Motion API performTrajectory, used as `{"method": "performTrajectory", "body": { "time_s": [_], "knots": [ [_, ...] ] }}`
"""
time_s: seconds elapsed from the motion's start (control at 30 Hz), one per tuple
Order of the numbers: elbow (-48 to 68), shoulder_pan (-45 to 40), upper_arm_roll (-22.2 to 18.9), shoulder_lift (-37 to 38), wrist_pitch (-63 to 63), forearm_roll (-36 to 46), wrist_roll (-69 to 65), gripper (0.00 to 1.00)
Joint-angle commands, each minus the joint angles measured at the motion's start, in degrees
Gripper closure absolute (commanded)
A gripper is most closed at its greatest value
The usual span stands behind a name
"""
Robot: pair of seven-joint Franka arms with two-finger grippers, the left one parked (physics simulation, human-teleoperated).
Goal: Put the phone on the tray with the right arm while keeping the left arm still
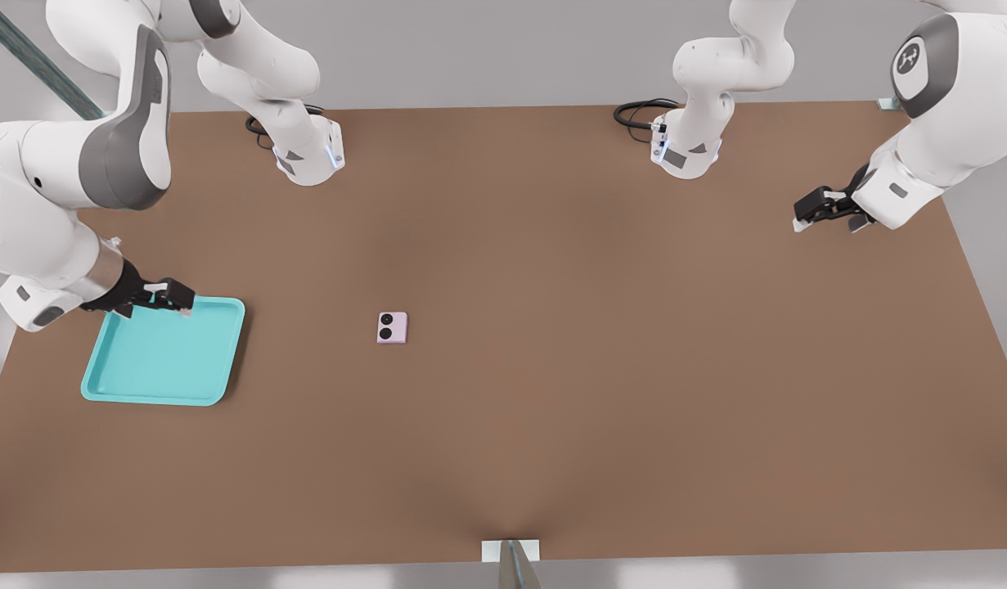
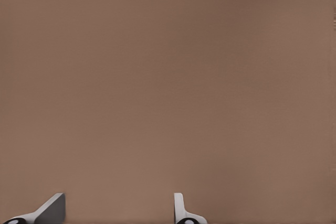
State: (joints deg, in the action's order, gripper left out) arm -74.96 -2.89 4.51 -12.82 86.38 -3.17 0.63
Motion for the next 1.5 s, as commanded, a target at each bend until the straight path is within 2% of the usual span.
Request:
{"method": "performTrajectory", "body": {
  "time_s": [0.0,0.07,0.2,0.3,0.37,0.5,0.6,0.7,0.83,1.27,1.47],
  "knots": [
    [-0.28,-0.19,-0.03,0.07,1.69,1.66,1.92,0.0],
    [-0.19,-0.19,-0.03,-0.89,1.78,2.29,1.91,0.0],
    [0.08,4.03,0.14,-11.09,12.05,2.29,2.53,0.0],
    [-1.41,9.83,0.14,-16.45,17.15,0.97,13.87,0.0],
    [-7.3,12.03,0.41,-15.4,21.37,0.97,18.26,0.0],
    [-20.93,12.73,4.8,-10.56,31.13,0.97,31.79,0.0],
    [-21.9,13.17,7.79,-11.27,31.66,0.97,39.36,0.0],
    [-21.81,14.75,7.79,-13.55,33.24,0.97,42.17,0.0],
    [-28.14,15.81,7.88,-13.46,38.25,1.06,42.87,0.0],
    [-35.52,15.98,8.23,-14.43,43.96,1.06,41.91,0.0],
    [-37.37,15.37,9.11,-14.61,43.52,1.06,31.8,0.0]
  ]
}}
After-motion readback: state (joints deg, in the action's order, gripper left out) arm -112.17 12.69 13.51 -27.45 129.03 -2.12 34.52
